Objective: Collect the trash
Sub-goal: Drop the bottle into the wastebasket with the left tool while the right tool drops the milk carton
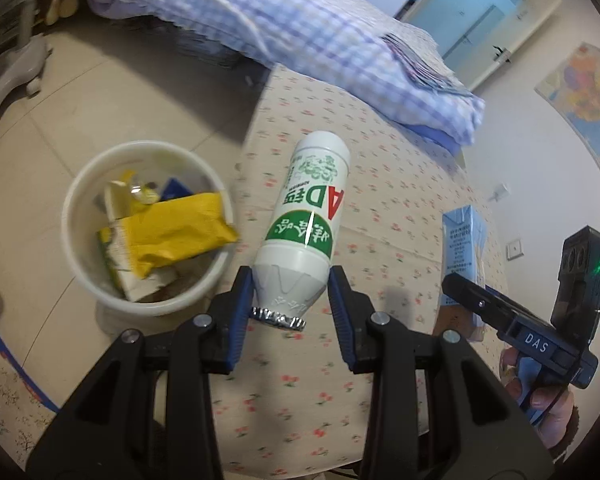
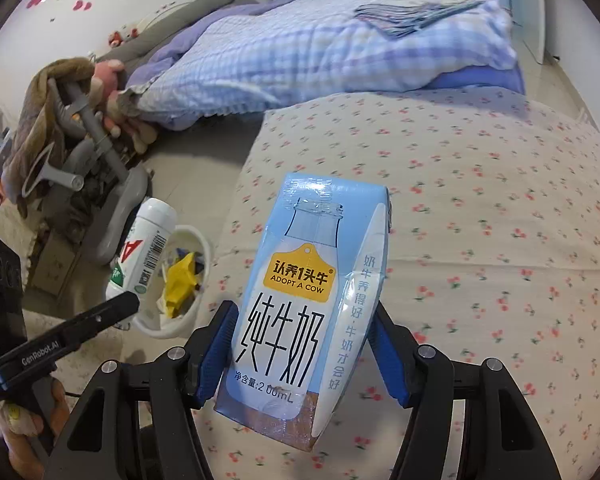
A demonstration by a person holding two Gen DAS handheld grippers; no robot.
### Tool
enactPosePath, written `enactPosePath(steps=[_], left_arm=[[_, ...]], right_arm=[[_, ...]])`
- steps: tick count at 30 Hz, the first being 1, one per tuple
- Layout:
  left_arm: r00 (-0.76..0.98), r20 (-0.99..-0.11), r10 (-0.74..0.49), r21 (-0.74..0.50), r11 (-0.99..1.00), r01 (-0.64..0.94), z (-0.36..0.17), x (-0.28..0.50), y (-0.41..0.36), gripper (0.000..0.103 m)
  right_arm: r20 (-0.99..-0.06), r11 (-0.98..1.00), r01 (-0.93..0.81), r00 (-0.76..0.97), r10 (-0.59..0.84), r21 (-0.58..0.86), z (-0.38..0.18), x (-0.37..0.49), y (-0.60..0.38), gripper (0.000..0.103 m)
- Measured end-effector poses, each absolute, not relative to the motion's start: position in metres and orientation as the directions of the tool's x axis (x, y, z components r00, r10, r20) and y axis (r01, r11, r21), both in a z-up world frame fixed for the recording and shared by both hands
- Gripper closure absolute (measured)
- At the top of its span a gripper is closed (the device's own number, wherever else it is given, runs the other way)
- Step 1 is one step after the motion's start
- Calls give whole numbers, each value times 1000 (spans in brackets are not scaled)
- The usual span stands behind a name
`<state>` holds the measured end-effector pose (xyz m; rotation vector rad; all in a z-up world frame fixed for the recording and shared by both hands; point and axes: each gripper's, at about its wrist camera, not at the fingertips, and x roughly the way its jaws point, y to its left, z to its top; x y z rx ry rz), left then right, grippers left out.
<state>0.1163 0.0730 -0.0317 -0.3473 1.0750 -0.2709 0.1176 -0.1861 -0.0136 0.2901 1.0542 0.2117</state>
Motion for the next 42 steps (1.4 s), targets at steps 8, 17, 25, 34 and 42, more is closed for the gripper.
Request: enactPosePath(steps=[8,17,25,34,42], left_arm=[[460,-828,-321,-419,900,-125,-47,118,139,63],[435,-881,-186,-318,913,-254,-61,130,176,27],[386,-918,-89,-189,955,-230,-63,120,183,13],[373,-924,-87,-185,954,-237,-65,105,200,12],[371,-928,-41,-137,962,-238,-65,100,208,4]], right_arm=[[-821,932,-91,449,352,350,-21,133,-137,37],[-817,922,-136,430,385,363,-32,151,-97,37],[-812,906,-196,401,424,376,-40,164,-57,37],[-804,889,-234,380,457,394,-52,185,-17,37],[-765,847,-250,366,530,468,-58,198,-2,20]])
